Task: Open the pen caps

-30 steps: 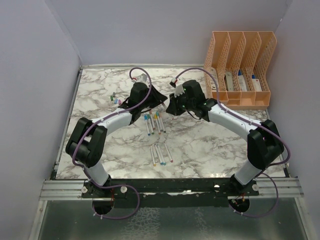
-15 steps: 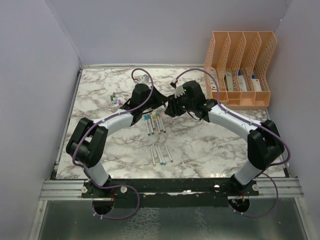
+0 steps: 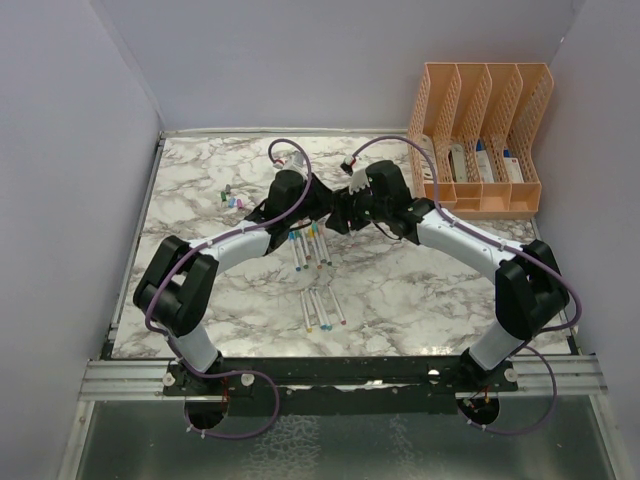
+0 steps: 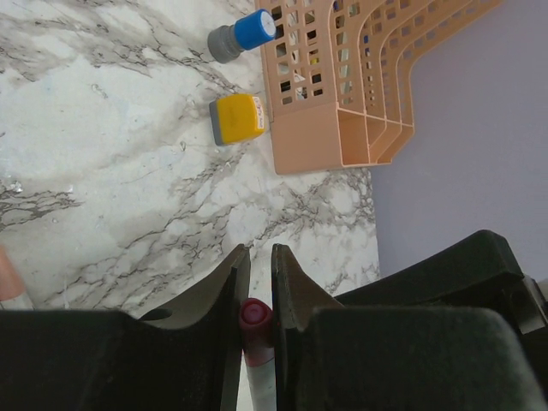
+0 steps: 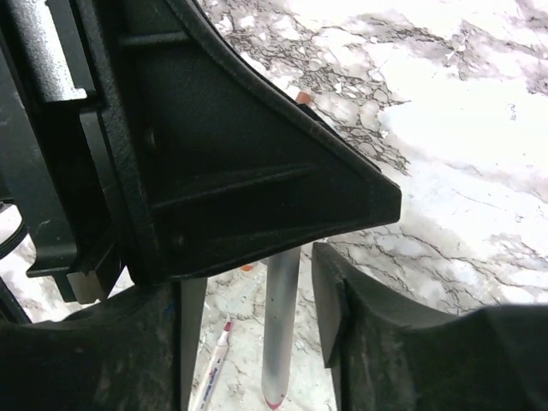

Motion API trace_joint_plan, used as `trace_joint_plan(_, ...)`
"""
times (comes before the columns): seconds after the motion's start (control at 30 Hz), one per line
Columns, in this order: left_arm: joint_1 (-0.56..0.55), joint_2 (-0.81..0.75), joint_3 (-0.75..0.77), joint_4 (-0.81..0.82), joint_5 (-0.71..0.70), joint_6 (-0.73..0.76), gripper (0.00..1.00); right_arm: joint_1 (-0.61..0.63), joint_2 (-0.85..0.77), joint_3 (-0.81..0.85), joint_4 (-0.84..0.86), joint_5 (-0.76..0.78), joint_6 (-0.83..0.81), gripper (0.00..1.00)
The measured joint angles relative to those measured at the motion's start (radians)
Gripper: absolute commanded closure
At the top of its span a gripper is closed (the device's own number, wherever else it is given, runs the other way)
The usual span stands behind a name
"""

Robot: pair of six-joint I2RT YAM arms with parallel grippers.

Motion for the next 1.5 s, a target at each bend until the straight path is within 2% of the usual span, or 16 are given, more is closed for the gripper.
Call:
trace_joint_plan(0.47,-0.001,-0.005,-0.003,0.032,0.008,-0.035,1.0,-0.008,0.0,-0.014,0.026,0.016,0.011,0.98)
trace_joint_plan(0.8,0.029,-0.011,-0.026,0.06,0.025,-0.04,1.0,-0.005,-0.008,-0.045,0.066,0.012,0.013,0.99)
trace_joint_plan(1.07,0.1,0.01,0.07,-0.016,0.238,-0.02,1.0,-0.004,-0.103,-0.181,0.237,0.009,0.039,0.99)
trace_joint_plan(1.17,0.185,0.042,0.132,0.003,0.164,0.011,1.0,0.006,-0.166,-0.27,0.148,-0.02,0.041,0.99)
trace_joint_plan(1.27,0.333,0.055,0.156,-0.001,0.096,0.034,1.0,0.015,-0.176,-0.312,0.073,-0.031,0.041,0.99)
trace_joint_plan(1.37,0.365,0.055,0.155,-0.026,0.057,0.061,1.0,0.018,-0.176,-0.326,0.028,-0.03,0.041,0.99)
trace_joint_plan(1.5,0.357,0.066,0.169,-0.14,0.007,0.136,1.0,0.018,-0.176,-0.326,0.001,-0.011,0.04,0.99)
